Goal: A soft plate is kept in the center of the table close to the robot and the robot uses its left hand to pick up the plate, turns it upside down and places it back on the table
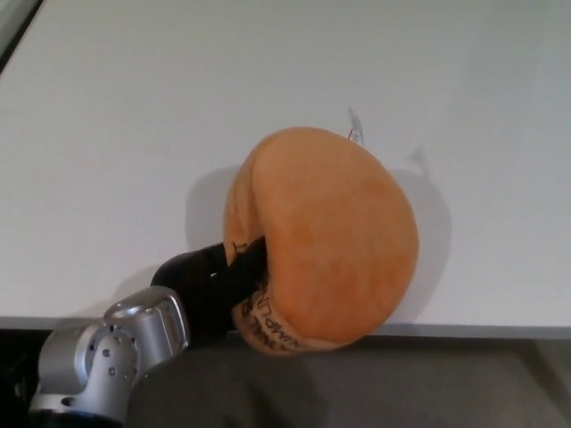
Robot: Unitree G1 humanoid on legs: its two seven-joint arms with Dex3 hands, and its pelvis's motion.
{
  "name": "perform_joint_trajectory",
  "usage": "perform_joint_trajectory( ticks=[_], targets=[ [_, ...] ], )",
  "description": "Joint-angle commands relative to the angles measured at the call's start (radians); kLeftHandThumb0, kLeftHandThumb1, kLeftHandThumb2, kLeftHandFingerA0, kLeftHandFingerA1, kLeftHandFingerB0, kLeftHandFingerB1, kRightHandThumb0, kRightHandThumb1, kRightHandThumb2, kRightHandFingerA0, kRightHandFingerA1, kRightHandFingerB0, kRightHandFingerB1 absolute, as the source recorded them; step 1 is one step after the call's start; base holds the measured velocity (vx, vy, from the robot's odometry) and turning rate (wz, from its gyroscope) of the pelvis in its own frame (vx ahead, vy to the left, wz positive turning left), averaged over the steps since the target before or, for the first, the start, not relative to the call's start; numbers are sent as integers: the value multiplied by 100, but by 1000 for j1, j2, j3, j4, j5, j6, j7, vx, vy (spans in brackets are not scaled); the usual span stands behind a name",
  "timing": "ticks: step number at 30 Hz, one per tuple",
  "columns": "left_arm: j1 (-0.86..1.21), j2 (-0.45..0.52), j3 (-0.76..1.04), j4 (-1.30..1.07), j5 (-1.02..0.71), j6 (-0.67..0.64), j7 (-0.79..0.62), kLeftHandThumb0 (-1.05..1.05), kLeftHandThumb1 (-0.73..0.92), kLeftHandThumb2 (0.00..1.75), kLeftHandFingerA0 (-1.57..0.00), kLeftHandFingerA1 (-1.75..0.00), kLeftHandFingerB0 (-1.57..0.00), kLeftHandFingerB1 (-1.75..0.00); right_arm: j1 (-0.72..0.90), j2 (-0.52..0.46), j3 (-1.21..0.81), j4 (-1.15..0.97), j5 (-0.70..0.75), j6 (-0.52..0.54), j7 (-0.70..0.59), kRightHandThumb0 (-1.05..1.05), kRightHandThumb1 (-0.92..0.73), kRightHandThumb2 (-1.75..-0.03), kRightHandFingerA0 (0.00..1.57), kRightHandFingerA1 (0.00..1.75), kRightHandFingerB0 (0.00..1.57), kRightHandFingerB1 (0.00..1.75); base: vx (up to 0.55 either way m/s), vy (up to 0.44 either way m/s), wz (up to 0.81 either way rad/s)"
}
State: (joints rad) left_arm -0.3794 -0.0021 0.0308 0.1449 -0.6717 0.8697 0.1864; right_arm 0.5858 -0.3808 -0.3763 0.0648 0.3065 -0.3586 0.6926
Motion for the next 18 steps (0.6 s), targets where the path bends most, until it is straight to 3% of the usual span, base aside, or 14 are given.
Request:
perform_joint_trajectory(
  ticks=[1, 8, 9, 10, 11, 12, 13, 14, 15, 16, 17, 18],
  targets=[
    [12, -22, 38, -14, 28, 45, 14, -46, 86, 67, -102, -175, -68, -166, 7, -15, -5, 1, -4, -1, -6, -73, -92, -74, 29, 47, 7, 22, 0, 0, 0],
    [11, -67, 82, -12, 50, 23, 56, -46, 86, 67, -103, -175, -72, -164, 16, -16, -4, -11, 3, 17, -6, -75, -92, -72, 28, 45, 6, 23, 0, 0, 0],
    [13, -74, 87, -15, 53, 19, 60, -46, 86, 67, -102, -175, -71, -165, 18, -16, -5, -11, -2, 11, -9, -75, -77, -109, 24, 54, 6, 27, 0, 0, 0],
    [14, -80, 92, -16, 58, 16, 63, -46, 86, 67, -102, -175, -70, -166, 18, -16, -5, -11, -5, 9, -10, -75, -92, -72, 29, 45, 6, 24, 0, 0, 0],
    [13, -86, 98, -16, 65, 16, 65, -46, 86, 67, -102, -175, -70, -166, 18, -16, -5, -11, -5, 10, -10, -75, -92, -72, 29, 45, 6, 24, 0, 0, 0],
    [15, -96, 106, -19, 67, 9, 72, -45, 86, 67, -101, -175, -67, -165, 17, -15, -5, -10, 0, 13, -9, -75, -77, -111, 25, 56, 3, 26, 0, 0, 0],
    [15, -102, 111, -20, 70, 7, 75, -45, 86, 67, -101, -175, -67, -165, 16, -14, -4, -10, 2, 14, -8, -75, -77, -111, 25, 56, 3, 26, 0, 0, 0],
    [21, -104, 109, -23, 75, 3, 69, -44, 86, 66, -102, -175, -73, -163, 16, -16, -4, -6, 7, 17, -3, -74, -92, -73, 28, 46, 6, 21, 0, 0, 0],
    [24, -109, 110, -24, 78, 3, 68, -43, 85, 66, -102, -175, -74, -162, 16, -16, -4, -4, 8, 15, -1, -74, -78, -111, 24, 56, 3, 26, 0, 0, 0],
    [23, -114, 113, -24, 81, 7, 71, -43, 85, 66, -102, -175, -74, -162, 16, -15, -5, -3, 6, 10, -1, -74, -78, -111, 24, 56, 3, 26, 0, 0, 0],
    [24, -114, 114, -20, 85, 8, 66, -43, 86, 67, -102, -175, -72, -165, 17, -11, -5, -6, 7, 13, -7, -75, -92, -72, 30, 48, 8, 21, 0, 0, 0],
    [24, -115, 114, -19, 88, 8, 64, -43, 86, 67, -102, -175, -72, -165, 17, -9, -5, -7, 7, 14, -9, -75, -92, -72, 30, 48, 8, 21, 0, 0, 0]
  ],
)
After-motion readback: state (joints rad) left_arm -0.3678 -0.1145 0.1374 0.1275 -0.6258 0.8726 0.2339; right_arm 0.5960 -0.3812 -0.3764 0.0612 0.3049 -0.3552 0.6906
